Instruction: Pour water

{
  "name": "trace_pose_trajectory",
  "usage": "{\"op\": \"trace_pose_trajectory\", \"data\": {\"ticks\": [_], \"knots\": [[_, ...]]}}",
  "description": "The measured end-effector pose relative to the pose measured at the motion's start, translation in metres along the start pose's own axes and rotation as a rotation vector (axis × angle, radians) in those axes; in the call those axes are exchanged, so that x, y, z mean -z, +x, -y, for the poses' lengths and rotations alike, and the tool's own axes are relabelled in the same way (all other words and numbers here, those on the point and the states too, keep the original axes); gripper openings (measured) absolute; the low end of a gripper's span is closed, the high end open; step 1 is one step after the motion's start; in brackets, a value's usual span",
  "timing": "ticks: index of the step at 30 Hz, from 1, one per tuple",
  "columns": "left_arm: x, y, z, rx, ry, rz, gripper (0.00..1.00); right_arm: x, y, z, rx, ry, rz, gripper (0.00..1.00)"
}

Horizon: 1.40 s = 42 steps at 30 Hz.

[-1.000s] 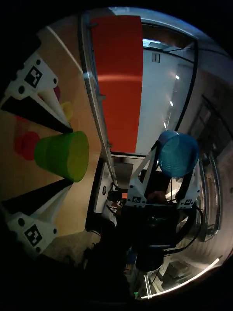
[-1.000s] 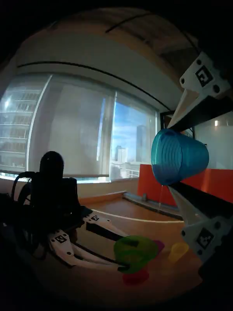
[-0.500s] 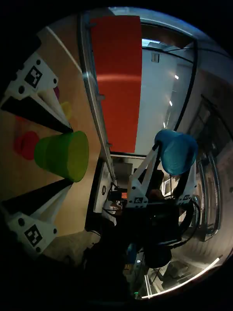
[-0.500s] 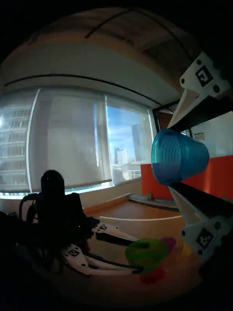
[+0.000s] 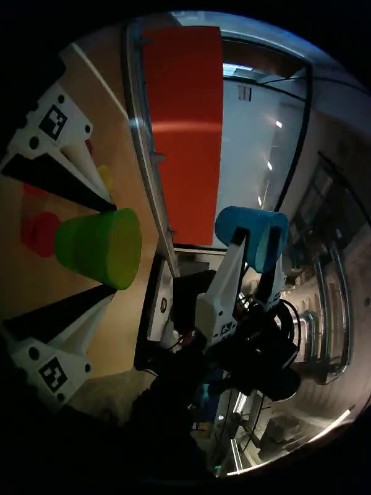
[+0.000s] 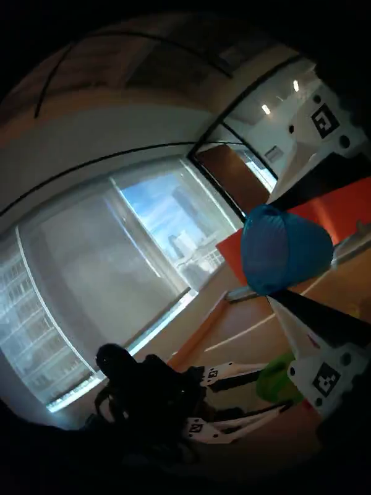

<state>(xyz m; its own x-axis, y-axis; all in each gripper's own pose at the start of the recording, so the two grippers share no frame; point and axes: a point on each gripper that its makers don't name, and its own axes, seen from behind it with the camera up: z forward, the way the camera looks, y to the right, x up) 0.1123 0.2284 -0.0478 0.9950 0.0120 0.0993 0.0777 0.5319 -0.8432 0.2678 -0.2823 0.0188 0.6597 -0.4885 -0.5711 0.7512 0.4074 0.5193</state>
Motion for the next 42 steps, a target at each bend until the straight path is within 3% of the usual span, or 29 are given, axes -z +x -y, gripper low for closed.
{"op": "trace_pose_trajectory", "data": {"ticks": [12, 24, 30, 42], "knots": [[0.002, 0.003, 0.002, -0.007, 0.012, -0.003, 0.85, 0.0, -0.014, 0.016, -0.444, 0.062, 0.038, 0.89], [0.004, 0.012, 0.003, -0.021, 0.021, -0.007, 0.85, 0.002, -0.017, 0.023, -0.729, 0.095, 0.042, 0.89], [0.007, 0.014, 0.005, -0.033, 0.036, -0.006, 0.85, 0.006, -0.021, 0.019, -0.807, 0.087, 0.042, 0.89], [0.025, 0.011, 0.023, -0.038, 0.092, 0.013, 0.85, 0.031, -0.044, 0.023, -0.8, 0.064, 0.099, 0.89]]}}
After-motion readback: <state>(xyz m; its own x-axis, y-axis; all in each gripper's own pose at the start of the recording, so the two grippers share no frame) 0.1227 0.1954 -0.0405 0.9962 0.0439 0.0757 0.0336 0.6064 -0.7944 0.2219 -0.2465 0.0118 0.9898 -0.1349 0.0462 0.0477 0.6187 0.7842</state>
